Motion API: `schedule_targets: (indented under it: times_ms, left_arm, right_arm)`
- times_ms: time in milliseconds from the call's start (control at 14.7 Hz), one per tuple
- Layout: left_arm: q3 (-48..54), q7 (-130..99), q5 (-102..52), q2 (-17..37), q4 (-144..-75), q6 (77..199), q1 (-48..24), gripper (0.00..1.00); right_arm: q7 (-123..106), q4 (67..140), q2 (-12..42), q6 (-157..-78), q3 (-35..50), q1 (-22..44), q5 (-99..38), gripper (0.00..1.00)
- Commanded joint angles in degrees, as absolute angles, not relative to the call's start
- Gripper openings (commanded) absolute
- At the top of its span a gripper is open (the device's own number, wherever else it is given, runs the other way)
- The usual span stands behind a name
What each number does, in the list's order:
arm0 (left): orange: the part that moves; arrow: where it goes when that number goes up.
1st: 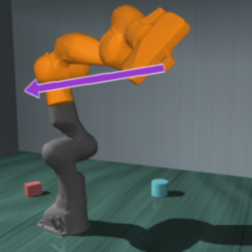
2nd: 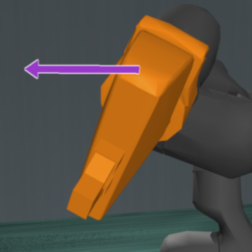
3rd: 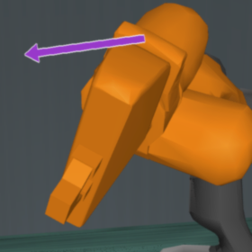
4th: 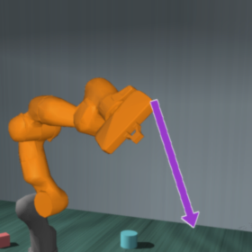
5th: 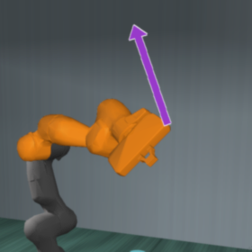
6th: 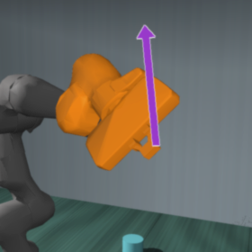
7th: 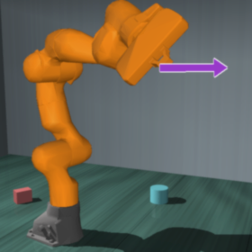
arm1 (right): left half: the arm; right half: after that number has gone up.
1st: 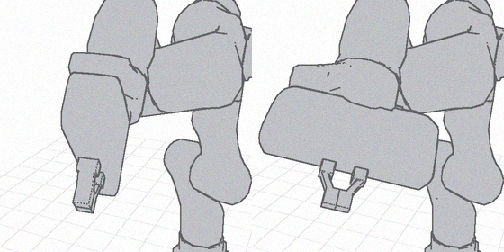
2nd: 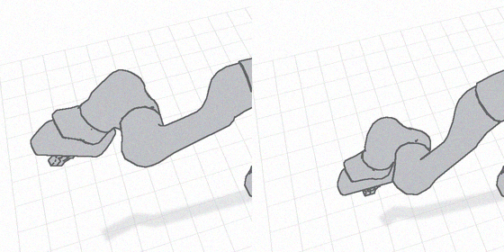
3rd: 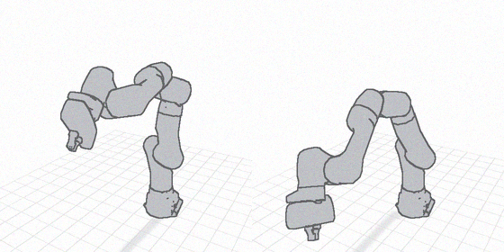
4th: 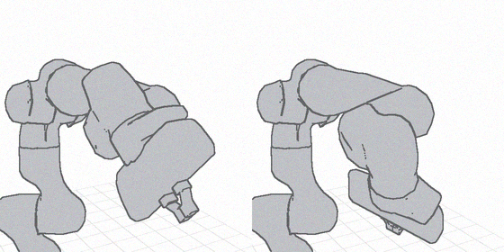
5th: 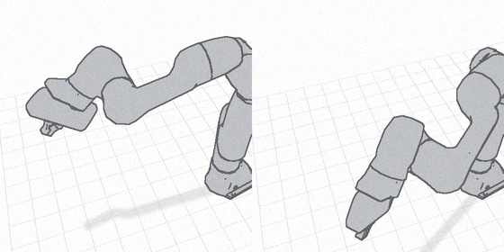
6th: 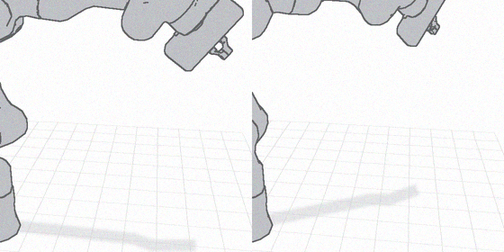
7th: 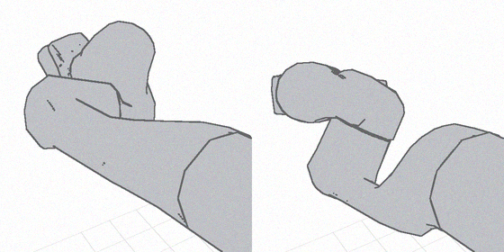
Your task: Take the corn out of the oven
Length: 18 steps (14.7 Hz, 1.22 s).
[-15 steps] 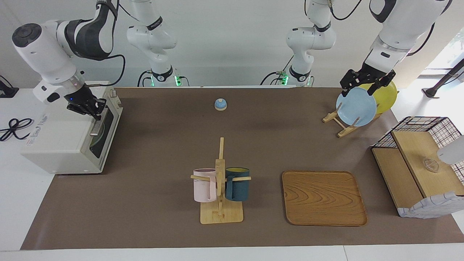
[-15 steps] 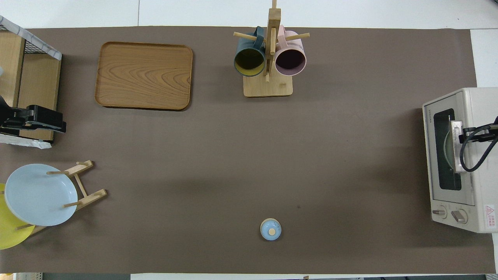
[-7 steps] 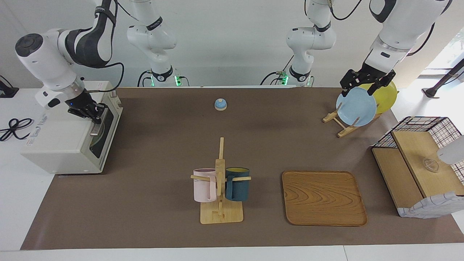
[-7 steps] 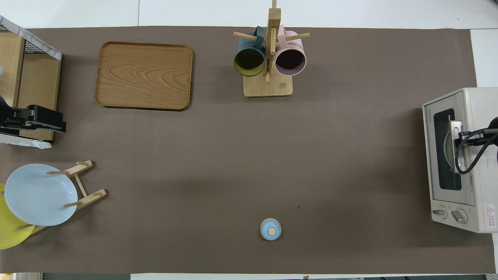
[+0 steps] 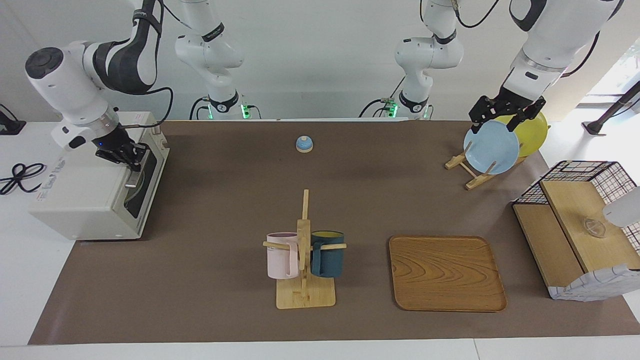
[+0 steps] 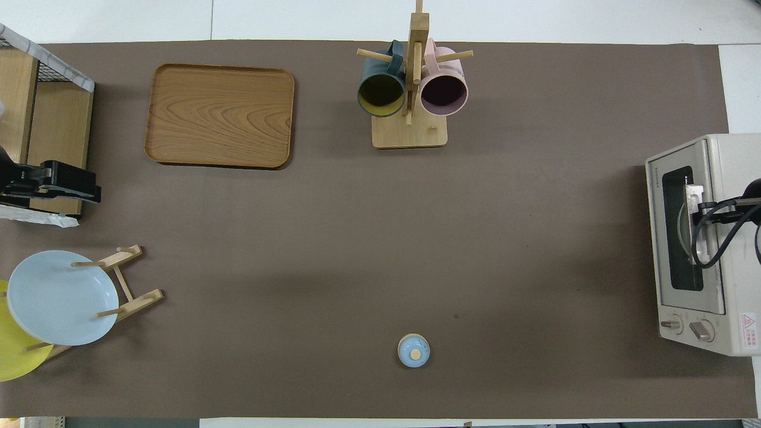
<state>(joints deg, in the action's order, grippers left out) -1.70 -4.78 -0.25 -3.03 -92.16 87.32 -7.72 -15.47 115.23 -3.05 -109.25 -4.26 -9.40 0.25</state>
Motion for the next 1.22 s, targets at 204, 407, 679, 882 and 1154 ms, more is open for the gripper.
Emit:
schedule_targets:
  times_ms: [204,407,679,882,1154]
  left_arm:
    - [-1.2,-4.6,-0.1,-4.0,-92.6,86.7,-6.9,1.00]
    - [-1.2,-4.6,-0.1,-4.0,-92.6,86.7,-6.9,1.00]
    - [-1.2,-4.6,-0.1,-4.0,-92.6,86.7,-6.9,1.00]
    - [-1.2,-4.6,-0.1,-4.0,-92.6,86.7,-6.9,1.00]
    - [-1.2,-4.6,-0.1,-4.0,-92.6,86.7,-6.9,1.00]
  right_arm:
    - [-14.3,119.3,-2.7,-113.4,-3.6,-6.0,-0.8,0.00]
    - [-13.9,122.1,-1.9,-118.3,-3.6,-4.9,-0.9,0.00]
    - [-13.8,122.9,1.4,-122.6,-3.5,-2.3,-1.1,0.00]
    - [-13.5,125.0,3.0,-127.6,-3.5,-0.7,-1.2,0.00]
    - [-11.6,128.9,3.1,-133.5,-3.4,1.4,-1.2,0.00]
